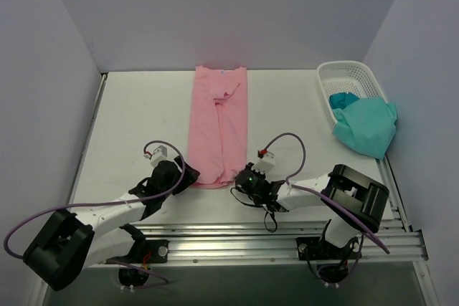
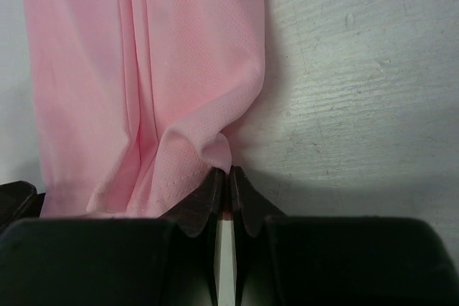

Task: Fold and stack the t-shirts
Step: Fold the tshirt

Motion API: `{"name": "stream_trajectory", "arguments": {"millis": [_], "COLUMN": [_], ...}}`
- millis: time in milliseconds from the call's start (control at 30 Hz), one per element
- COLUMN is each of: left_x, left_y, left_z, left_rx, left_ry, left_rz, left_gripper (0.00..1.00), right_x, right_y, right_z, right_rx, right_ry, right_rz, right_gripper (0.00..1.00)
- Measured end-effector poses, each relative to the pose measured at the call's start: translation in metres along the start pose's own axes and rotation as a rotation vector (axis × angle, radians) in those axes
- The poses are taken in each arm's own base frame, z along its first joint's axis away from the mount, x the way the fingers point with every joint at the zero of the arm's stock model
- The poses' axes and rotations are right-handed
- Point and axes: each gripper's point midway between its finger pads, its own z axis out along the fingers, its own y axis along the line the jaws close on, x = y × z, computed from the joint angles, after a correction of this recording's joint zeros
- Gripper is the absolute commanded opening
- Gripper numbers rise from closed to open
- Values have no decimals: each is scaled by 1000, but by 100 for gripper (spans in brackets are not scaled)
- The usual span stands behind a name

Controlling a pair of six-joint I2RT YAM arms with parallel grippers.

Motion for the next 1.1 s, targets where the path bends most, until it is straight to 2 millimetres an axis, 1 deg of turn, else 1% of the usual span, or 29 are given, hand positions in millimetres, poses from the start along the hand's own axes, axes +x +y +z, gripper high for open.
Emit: {"name": "stream_trajectory", "arguments": {"millis": [100,200,267,300,500,667,967,1100], "left_x": [5,11,15,15,21,22,23,24], "left_y": [-8,-14,-15,-15,-12,-8,-7,-7], "left_z": [5,8,10,10,9,3,-7,-8], "left_rx": [13,27,27,26,11,-8,-11,-9], "left_ry": [10,20,26,27,37,39,48,50], "left_rz": [5,5,6,6,17,28,42,45], "left_gripper": [69,61,57,52,42,39,40,40], "right_x": [-1,-2,-3,-3,-4,-6,-9,-10], "right_y": [0,0,0,0,-1,-8,-24,-27], "right_z": [1,3,3,4,3,0,-11,-12], "right_rx": [-2,-2,-2,-3,-7,1,27,32], "right_ry": [-2,-6,-8,-9,-12,-15,-16,-19], "right_rz": [2,8,11,13,17,18,12,11], "right_gripper": [0,0,0,0,0,0,0,0]}}
